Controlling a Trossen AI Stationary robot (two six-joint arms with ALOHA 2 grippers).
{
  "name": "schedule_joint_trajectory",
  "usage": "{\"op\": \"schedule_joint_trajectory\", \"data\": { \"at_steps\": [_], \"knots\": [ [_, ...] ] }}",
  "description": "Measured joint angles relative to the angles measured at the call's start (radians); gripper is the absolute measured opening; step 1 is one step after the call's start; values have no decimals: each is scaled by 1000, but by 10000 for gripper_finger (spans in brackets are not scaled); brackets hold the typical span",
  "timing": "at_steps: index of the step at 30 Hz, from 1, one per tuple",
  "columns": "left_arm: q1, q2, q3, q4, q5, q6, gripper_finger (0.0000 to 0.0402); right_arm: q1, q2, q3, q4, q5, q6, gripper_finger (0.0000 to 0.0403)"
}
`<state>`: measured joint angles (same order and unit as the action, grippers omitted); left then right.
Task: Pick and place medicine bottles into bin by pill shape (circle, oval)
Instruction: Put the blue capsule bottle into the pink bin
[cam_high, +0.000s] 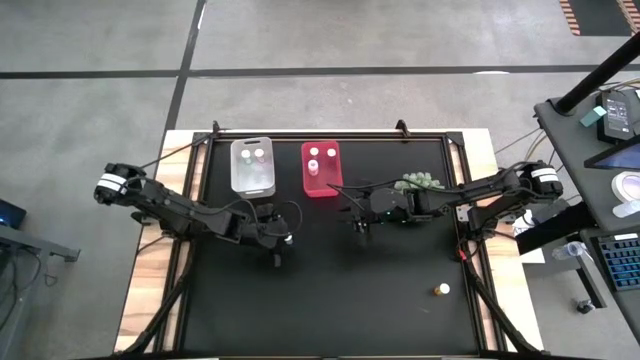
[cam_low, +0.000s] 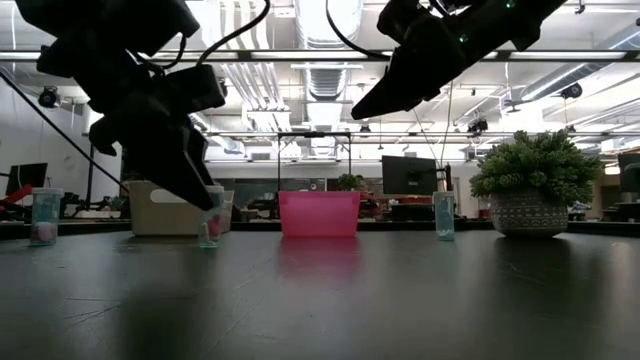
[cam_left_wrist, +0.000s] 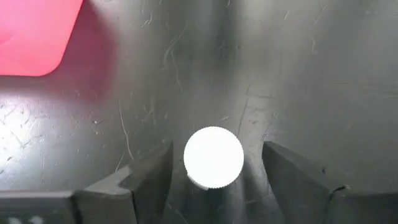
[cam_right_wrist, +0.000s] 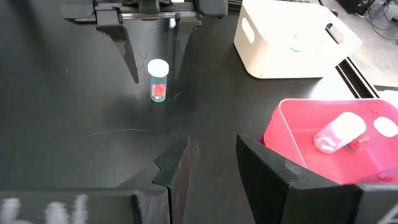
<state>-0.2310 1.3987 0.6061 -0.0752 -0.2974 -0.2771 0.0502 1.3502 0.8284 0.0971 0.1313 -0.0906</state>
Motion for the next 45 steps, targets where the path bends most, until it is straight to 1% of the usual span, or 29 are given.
{"op": "schedule_joint_trajectory", "data": {
  "at_steps": [5, 12, 14, 19, 23, 27, 33, 36, 40, 45],
  "knots": [
    [0, -7, 0, 1, 0, 0, 188, 0, 0, 0, -17, 0, 3, 123],
    [0, -9, 0, 6, 0, -6, 101, 0, 0, 0, -24, 0, 3, 123],
    [0, -11, 5, 5, 0, -19, 84, 0, -1, 0, -42, 0, 0, 123],
    [2, -11, 65, 6, 0, -28, 82, -1, -32, 0, -138, 0, 1, 123],
    [17, -11, 139, 5, -14, 3, 90, -1, -84, -1, -224, 0, 13, 123],
    [59, -11, 215, 8, -29, 62, 92, -2, -163, -40, -249, 0, 14, 123],
    [167, 7, 309, 22, -34, 133, 94, -8, -335, -131, -244, 1, 11, 123],
    [232, 41, 350, 46, -34, 179, 94, -19, -422, -163, -240, 3, 10, 123],
    [318, 122, 420, 112, -32, 234, 95, -40, -520, -189, -237, 3, -1, 123],
    [426, 264, 503, 120, -31, 228, 95, -54, -590, -202, -238, 4, -7, 123]
  ]
}}
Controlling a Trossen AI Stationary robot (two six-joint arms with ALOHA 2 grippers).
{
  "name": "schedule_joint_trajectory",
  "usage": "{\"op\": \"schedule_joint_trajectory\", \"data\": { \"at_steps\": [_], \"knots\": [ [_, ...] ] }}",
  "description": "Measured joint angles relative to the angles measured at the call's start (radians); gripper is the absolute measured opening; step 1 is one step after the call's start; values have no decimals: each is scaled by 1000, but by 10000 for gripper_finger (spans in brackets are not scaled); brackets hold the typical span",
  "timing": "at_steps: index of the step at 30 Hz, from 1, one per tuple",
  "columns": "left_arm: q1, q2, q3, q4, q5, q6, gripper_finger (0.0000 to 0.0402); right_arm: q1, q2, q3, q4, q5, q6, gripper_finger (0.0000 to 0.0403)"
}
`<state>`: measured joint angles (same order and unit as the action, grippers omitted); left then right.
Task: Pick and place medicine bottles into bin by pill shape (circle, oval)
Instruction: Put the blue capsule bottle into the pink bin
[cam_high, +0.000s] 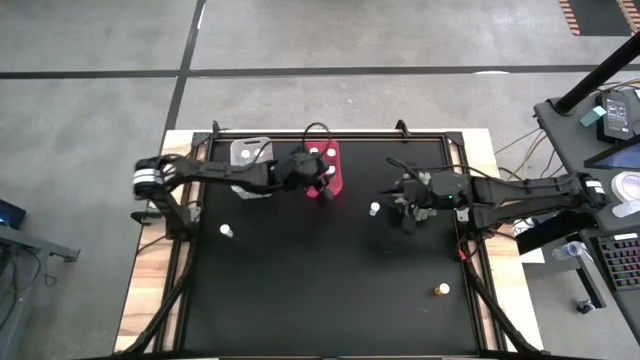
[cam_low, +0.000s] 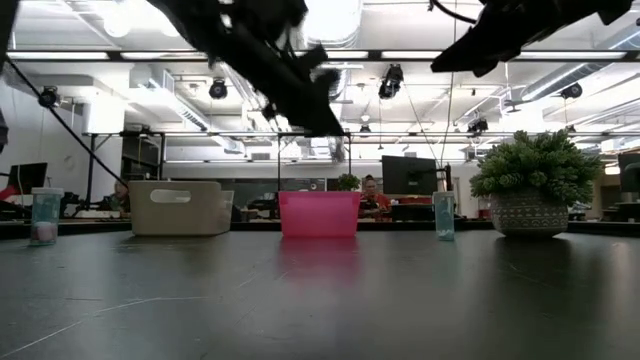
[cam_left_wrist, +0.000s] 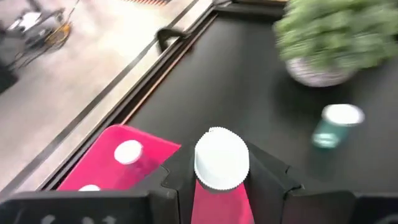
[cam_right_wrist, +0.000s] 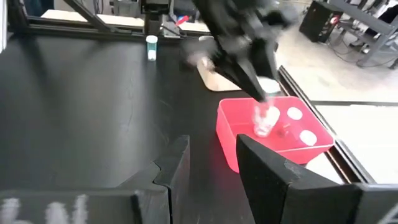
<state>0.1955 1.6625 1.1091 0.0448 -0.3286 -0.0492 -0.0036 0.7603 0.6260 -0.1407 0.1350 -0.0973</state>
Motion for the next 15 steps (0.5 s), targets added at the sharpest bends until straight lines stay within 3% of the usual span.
{"op": "schedule_joint_trajectory", "data": {
  "at_steps": [8, 15],
  "knots": [
    [104, 174, 82, 1, 0, -52, 95, 1, -6, -23, -4, -1, -18, 123],
    [144, 239, 98, 2, -2, -75, 95, 1, 3, -23, -1, -1, -27, 123]
  ]
}}
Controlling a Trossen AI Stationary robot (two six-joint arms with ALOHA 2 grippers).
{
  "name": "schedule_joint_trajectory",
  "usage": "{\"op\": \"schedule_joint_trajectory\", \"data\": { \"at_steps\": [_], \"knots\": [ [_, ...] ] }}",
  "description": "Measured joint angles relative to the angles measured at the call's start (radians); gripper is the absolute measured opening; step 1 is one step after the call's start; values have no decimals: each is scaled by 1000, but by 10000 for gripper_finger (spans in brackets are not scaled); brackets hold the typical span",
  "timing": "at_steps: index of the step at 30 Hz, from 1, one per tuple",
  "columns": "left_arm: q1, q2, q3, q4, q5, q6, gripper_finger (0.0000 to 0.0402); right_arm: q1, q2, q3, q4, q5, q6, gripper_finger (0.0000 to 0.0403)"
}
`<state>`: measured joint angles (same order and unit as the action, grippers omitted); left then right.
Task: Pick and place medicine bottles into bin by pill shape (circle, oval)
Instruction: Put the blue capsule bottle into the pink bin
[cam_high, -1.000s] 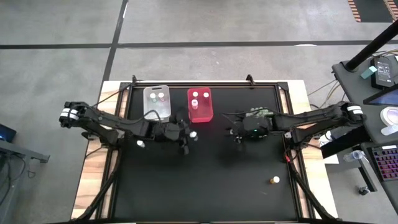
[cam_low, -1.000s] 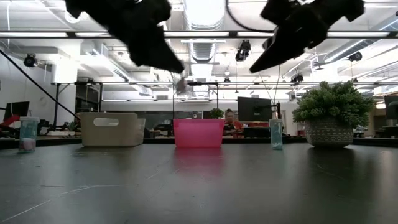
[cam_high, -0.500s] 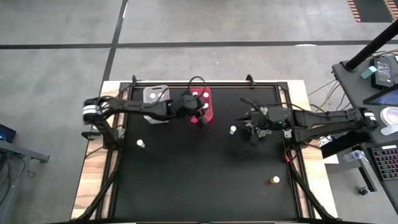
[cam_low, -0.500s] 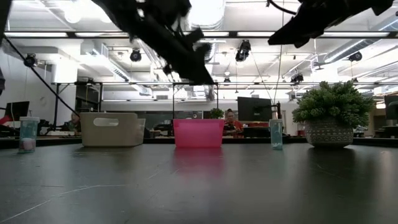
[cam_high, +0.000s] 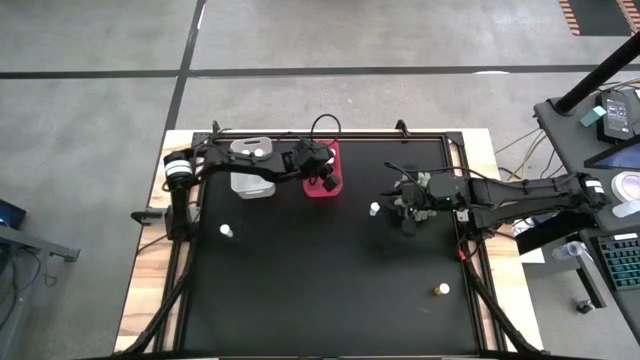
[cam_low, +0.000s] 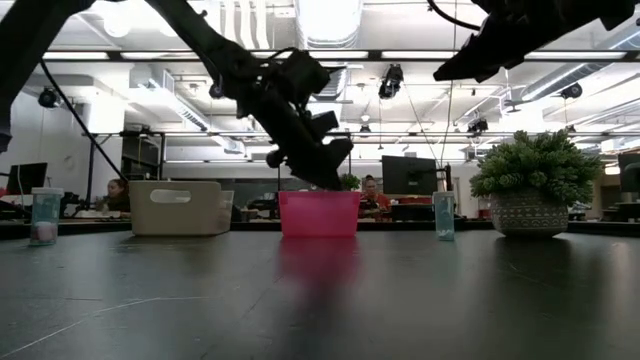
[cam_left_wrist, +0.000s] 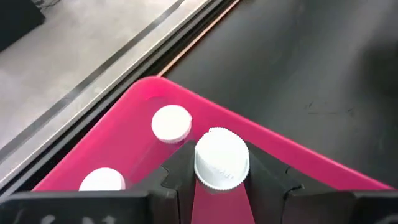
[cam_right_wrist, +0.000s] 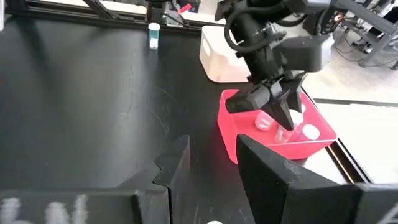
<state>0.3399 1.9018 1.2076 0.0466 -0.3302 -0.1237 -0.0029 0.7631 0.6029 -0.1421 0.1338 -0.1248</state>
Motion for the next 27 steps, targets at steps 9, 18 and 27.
{"op": "schedule_joint_trajectory", "data": {
  "at_steps": [9, 18, 27],
  "knots": [
    [4, 18, -2, -2, 0, 0, 95, 0, 4, 0, 1, 0, -7, 123],
    [4, 18, -17, -2, 0, -1, 96, 0, 4, 0, 2, 0, -7, 123],
    [3, 18, -28, 0, 0, -2, 96, 0, 4, 0, 2, 0, -7, 123]
  ]
}}
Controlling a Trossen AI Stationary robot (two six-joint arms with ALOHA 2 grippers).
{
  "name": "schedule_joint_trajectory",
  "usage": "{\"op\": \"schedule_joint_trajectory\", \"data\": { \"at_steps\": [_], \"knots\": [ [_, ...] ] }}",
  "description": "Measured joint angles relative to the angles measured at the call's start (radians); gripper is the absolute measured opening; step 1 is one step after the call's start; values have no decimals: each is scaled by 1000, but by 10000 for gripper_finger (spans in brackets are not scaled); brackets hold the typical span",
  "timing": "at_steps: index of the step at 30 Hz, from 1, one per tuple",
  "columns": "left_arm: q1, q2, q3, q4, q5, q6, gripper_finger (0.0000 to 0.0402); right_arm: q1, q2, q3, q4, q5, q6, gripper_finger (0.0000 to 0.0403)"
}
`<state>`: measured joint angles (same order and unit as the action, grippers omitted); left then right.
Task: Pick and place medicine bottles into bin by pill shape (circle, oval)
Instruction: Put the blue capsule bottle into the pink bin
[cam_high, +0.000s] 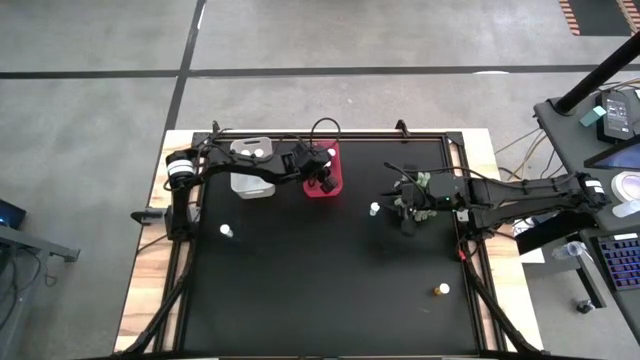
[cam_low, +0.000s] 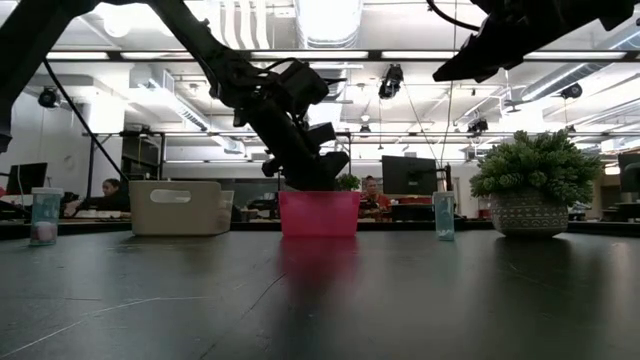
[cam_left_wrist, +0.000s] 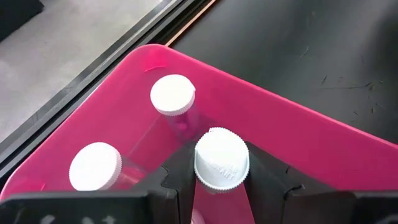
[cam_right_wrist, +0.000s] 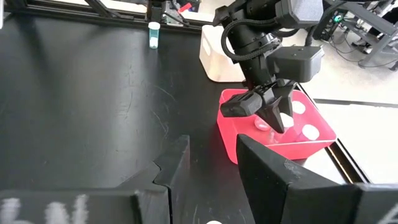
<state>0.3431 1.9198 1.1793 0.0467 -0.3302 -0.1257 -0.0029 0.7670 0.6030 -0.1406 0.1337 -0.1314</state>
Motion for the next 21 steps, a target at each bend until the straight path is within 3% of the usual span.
{"op": "schedule_joint_trajectory", "data": {
  "at_steps": [11, 21],
  "knots": [
    [0, -1, -8, 58, 0, 1, 99, 0, 0, 1, 1, 0, -4, 123],
    [0, -1, -8, 59, 0, 1, 150, 0, 0, 1, 1, 0, -4, 123]
  ]
}}
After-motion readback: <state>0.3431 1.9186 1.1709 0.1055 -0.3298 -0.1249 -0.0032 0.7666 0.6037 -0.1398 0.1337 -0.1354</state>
